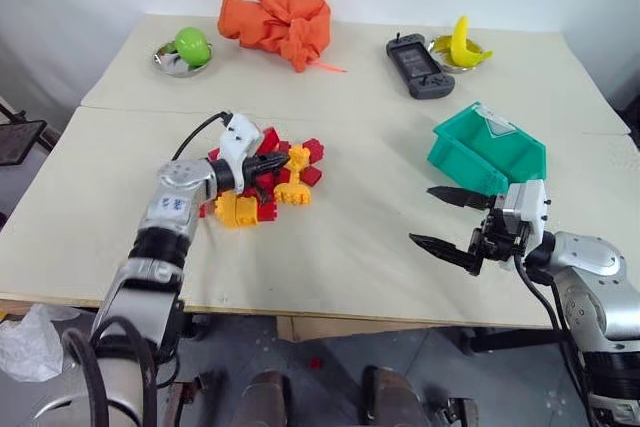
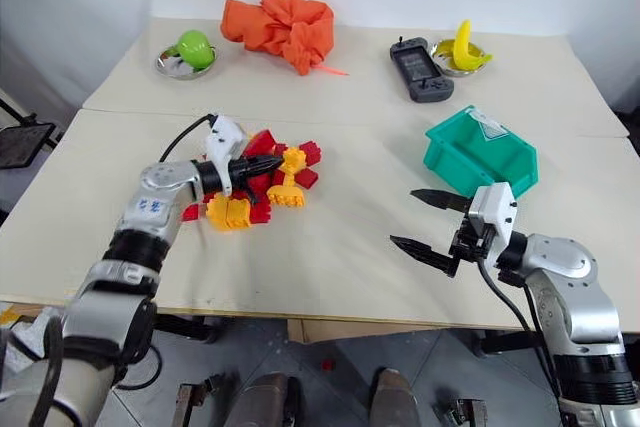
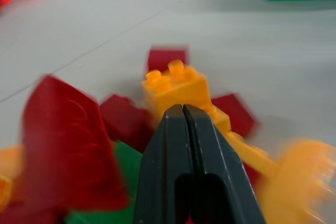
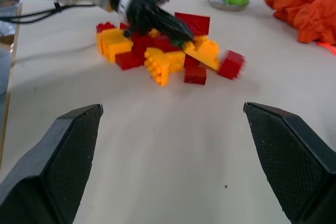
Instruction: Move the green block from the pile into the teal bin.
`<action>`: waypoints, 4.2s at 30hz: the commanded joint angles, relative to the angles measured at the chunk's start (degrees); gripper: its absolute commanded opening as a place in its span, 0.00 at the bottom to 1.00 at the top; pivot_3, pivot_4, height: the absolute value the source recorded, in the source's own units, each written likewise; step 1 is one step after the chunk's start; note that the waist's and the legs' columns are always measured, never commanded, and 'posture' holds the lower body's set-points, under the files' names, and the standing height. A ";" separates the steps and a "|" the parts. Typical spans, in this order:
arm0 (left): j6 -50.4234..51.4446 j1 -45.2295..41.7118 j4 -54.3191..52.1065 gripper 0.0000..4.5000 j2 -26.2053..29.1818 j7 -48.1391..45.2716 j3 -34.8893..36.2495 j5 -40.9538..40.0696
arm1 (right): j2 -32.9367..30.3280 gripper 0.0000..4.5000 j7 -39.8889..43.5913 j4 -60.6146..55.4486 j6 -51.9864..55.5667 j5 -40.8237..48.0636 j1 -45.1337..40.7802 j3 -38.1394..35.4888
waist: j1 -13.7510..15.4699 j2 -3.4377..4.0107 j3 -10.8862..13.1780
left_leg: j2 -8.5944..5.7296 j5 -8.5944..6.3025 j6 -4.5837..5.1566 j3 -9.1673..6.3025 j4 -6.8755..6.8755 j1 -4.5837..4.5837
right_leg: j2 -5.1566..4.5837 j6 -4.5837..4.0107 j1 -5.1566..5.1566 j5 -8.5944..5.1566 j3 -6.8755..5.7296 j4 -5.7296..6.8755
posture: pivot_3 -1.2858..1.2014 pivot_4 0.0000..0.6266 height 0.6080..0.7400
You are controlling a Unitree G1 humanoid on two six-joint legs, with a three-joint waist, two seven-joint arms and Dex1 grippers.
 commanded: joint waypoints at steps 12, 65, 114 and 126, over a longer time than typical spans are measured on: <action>-9.47 -6.73 14.17 0.00 2.32 -5.24 2.05 4.43 | 1.58 1.00 -5.99 -9.62 4.79 1.96 1.56 -0.39 | 0.65 -0.09 0.05 | -0.01 0.00 0.00 0.01 0.02 -0.02 | 0.00 0.01 0.00 0.01 -0.01 0.01 | 0.52 0.24 1.00; -5.21 -7.85 8.83 0.71 7.20 -13.27 -3.17 8.60 | 5.64 1.00 -3.47 -3.98 3.44 0.06 -4.59 2.76 | -0.82 -0.15 0.05 | 0.05 -0.03 -0.02 0.13 0.01 -0.02 | -0.02 -0.04 -0.13 -0.01 -0.33 0.15 | 0.52 0.24 1.00; -19.77 -15.43 17.00 0.47 -24.25 -29.17 -9.83 13.93 | 7.01 1.00 -18.90 -28.56 5.25 4.76 32.54 -16.29 | 0.90 -0.26 0.10 | 0.03 -0.10 0.12 0.11 0.10 -0.07 | -0.06 0.04 -0.05 0.03 -0.36 -0.02 | 0.52 0.24 1.00; -19.43 -8.05 5.06 0.99 -17.03 -39.06 2.79 -1.31 | 0.94 1.00 -20.56 -30.92 13.33 8.42 33.28 -15.58 | 0.53 -0.24 0.10 | 0.04 -0.10 0.13 0.06 0.13 -0.04 | -0.07 0.01 -0.05 0.03 -0.33 0.05 | 0.52 0.24 1.00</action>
